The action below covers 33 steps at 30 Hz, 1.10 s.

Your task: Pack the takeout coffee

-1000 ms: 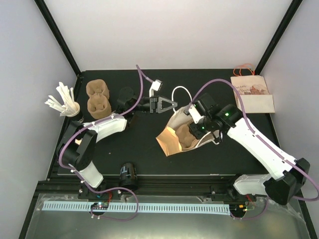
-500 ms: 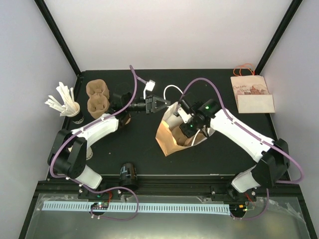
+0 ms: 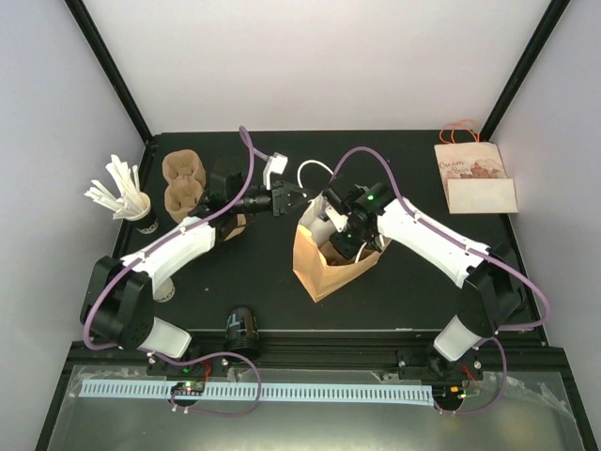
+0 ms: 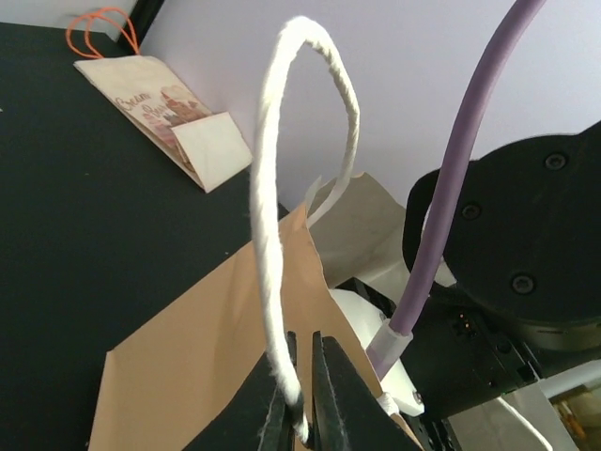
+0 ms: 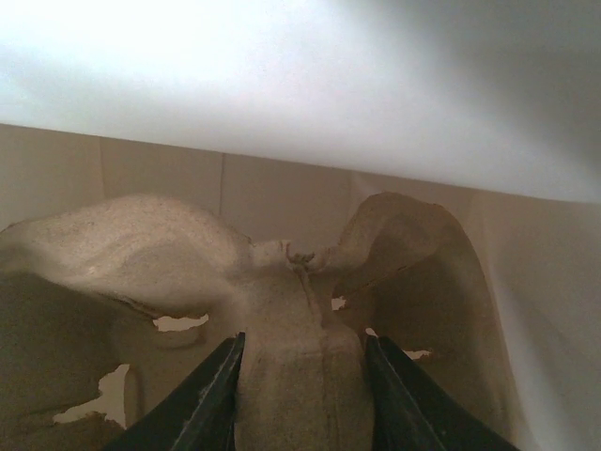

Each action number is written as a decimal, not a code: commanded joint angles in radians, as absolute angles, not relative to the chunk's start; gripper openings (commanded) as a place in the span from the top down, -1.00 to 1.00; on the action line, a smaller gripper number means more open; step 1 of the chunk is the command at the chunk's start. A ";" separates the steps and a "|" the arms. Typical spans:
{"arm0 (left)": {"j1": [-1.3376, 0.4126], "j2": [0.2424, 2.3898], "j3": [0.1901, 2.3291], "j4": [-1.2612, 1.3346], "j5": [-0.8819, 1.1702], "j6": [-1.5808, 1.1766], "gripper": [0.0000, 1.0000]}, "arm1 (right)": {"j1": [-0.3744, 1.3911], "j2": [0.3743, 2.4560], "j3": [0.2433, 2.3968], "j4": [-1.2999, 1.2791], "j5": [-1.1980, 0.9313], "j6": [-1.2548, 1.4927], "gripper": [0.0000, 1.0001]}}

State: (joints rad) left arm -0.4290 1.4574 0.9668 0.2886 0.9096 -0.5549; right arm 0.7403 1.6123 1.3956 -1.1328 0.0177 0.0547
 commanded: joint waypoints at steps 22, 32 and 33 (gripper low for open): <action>-0.405 1.373 1.066 0.053 0.896 -0.424 -0.04 | 0.748 1.711 1.353 -1.140 0.005 0.045 0.29; -0.454 1.376 1.244 -0.505 0.755 -0.209 -0.31 | 0.749 1.670 1.364 -1.145 0.014 0.039 0.29; -0.461 1.385 1.261 -0.544 0.729 -0.195 -0.29 | 0.749 1.668 1.364 -1.145 0.014 0.038 0.29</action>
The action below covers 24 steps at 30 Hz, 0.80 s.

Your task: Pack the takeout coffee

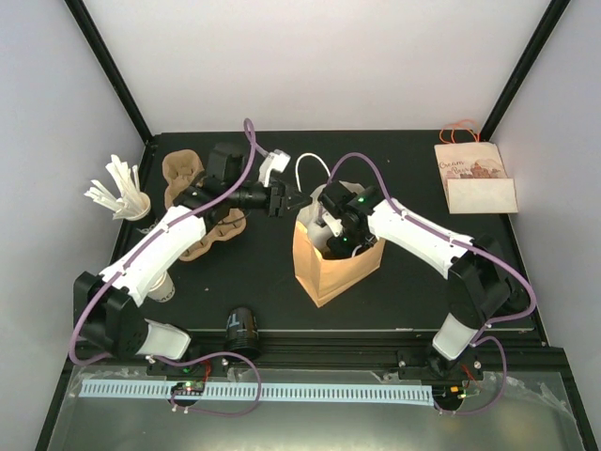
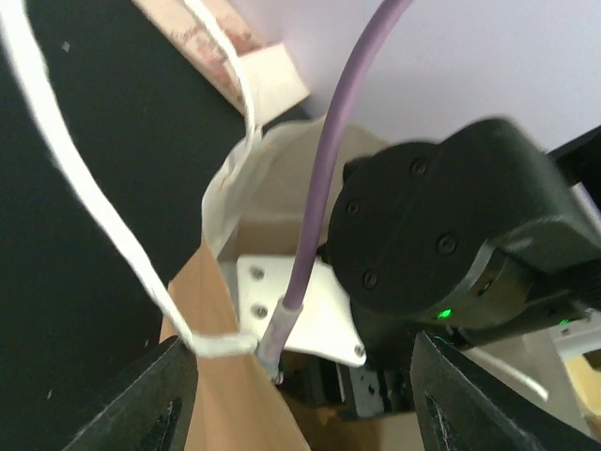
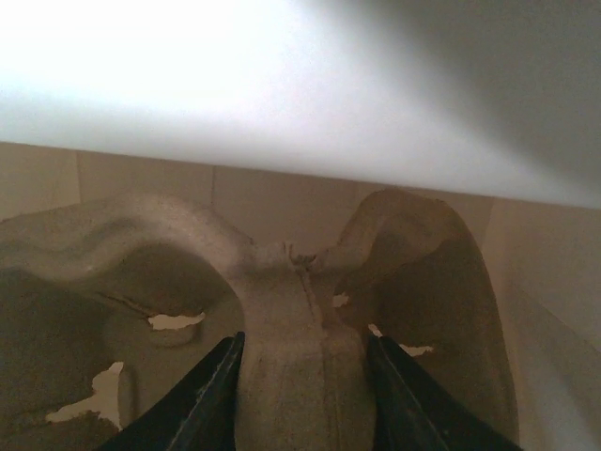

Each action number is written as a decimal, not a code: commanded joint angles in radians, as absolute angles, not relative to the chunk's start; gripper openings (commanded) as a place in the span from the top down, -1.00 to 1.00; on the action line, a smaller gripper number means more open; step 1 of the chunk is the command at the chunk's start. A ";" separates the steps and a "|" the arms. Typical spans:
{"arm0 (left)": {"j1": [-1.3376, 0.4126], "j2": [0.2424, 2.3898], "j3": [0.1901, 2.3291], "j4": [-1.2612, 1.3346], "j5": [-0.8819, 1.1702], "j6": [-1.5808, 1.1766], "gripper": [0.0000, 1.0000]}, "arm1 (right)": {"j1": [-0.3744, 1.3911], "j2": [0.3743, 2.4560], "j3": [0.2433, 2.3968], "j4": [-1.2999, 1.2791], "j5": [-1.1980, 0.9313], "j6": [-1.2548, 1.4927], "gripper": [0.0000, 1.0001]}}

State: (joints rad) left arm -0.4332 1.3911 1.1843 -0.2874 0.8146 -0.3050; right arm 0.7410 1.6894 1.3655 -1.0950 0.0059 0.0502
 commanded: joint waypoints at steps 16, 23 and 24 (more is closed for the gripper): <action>-0.545 1.602 1.584 -0.920 0.611 -0.080 0.37 | 0.759 1.645 1.399 -1.176 0.011 0.041 0.28; -0.558 1.626 1.656 -0.996 0.463 -0.092 0.97 | 0.769 1.635 1.416 -1.210 0.009 0.043 0.28; -0.563 1.619 1.655 -0.987 0.446 -0.100 0.97 | 0.773 1.634 1.420 -1.222 0.010 0.044 0.28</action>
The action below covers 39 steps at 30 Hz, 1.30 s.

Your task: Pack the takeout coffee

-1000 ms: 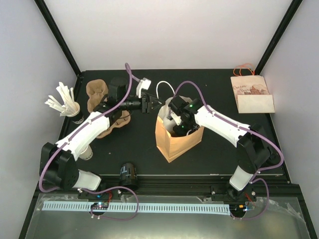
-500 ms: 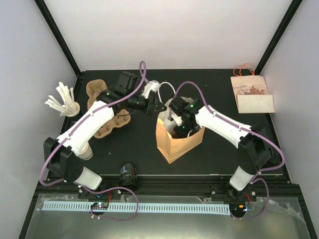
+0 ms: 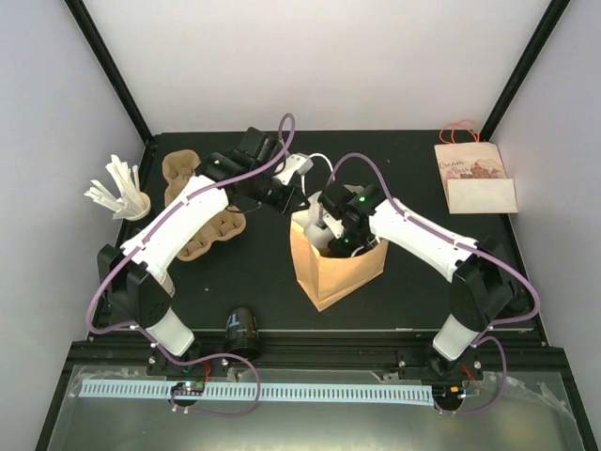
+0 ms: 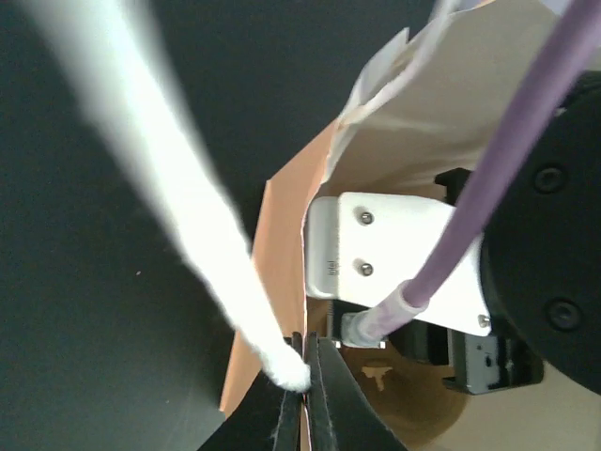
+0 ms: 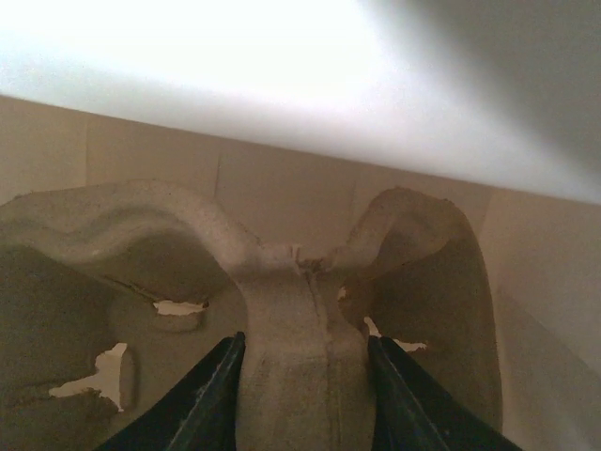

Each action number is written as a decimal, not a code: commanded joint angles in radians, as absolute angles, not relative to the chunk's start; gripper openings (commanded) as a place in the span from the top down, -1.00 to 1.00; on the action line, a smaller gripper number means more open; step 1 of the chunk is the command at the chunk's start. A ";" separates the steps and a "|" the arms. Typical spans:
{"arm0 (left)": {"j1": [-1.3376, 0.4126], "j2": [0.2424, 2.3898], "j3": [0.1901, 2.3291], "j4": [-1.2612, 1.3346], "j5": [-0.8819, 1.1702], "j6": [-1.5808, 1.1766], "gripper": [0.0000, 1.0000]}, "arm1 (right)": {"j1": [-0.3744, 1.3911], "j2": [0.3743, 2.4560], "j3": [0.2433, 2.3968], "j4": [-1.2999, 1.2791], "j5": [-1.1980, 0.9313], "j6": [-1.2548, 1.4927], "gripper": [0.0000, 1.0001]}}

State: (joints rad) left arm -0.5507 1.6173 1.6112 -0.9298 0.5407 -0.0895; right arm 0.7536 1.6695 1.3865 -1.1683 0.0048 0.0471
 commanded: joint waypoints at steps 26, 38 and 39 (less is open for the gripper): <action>-0.683 1.364 1.351 -0.577 0.201 -0.348 0.97 | 0.823 1.649 1.174 -1.018 0.000 0.167 0.27; -0.701 1.366 1.362 -0.570 0.172 -0.350 0.97 | 0.826 1.679 1.099 -0.963 -0.005 0.183 0.26; -0.703 1.365 1.362 -0.568 0.170 -0.350 0.97 | 0.825 1.682 1.092 -0.958 -0.003 0.184 0.25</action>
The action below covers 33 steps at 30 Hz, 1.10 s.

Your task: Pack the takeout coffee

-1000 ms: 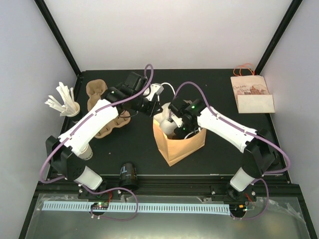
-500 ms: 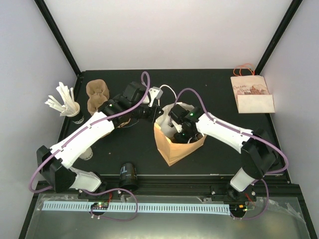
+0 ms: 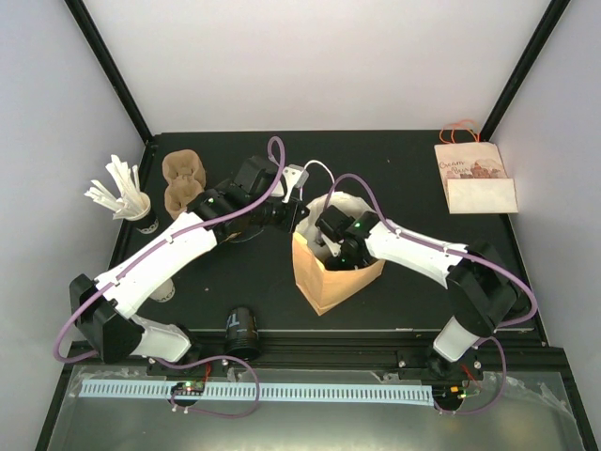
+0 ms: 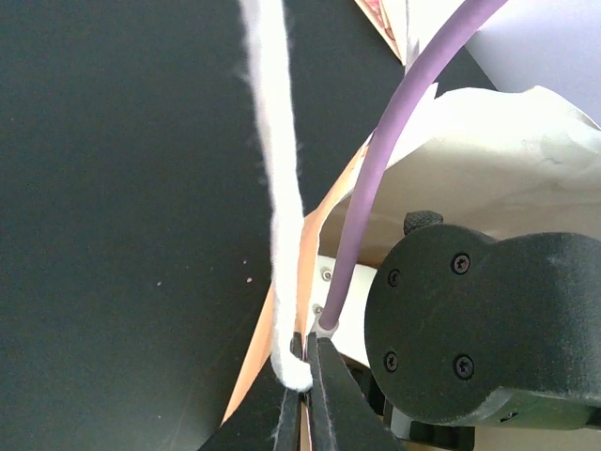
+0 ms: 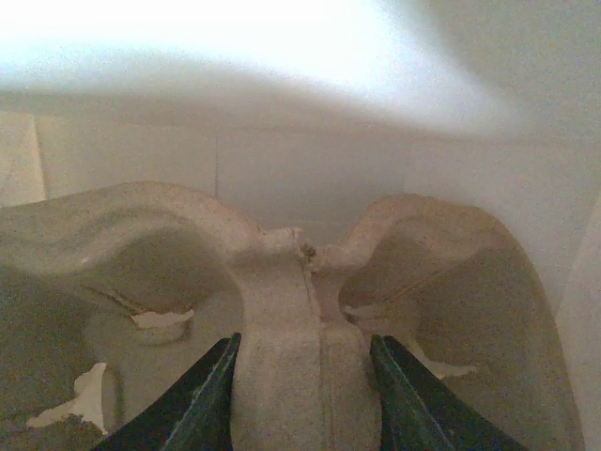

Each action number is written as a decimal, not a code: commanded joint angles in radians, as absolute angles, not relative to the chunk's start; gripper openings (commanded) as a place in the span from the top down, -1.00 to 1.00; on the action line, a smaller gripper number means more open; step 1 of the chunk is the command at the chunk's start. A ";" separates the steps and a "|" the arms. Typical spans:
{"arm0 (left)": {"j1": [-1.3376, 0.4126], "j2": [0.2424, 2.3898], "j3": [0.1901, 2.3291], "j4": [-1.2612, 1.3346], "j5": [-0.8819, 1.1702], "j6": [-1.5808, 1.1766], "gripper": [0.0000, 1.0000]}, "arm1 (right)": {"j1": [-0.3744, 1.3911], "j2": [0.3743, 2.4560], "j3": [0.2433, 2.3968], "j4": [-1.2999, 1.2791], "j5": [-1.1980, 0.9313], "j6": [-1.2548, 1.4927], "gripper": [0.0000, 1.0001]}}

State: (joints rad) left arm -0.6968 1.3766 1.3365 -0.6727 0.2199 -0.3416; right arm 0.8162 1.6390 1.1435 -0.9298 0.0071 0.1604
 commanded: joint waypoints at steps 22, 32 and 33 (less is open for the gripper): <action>-0.721 1.380 1.416 -0.587 0.188 -0.333 0.97 | 0.828 1.719 1.018 -0.890 0.081 0.207 0.22; -0.721 1.384 1.428 -0.591 0.230 -0.342 0.97 | 0.836 1.744 1.006 -0.846 0.019 0.212 0.22; -0.721 1.383 1.427 -0.590 0.229 -0.341 0.97 | 0.837 1.744 1.000 -0.839 0.012 0.216 0.22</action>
State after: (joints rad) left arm -0.7200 1.3960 1.3533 -0.6651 0.2173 -0.3416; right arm 0.8303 1.6764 1.0691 -0.8162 0.0166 0.1925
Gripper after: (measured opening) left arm 0.024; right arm 0.390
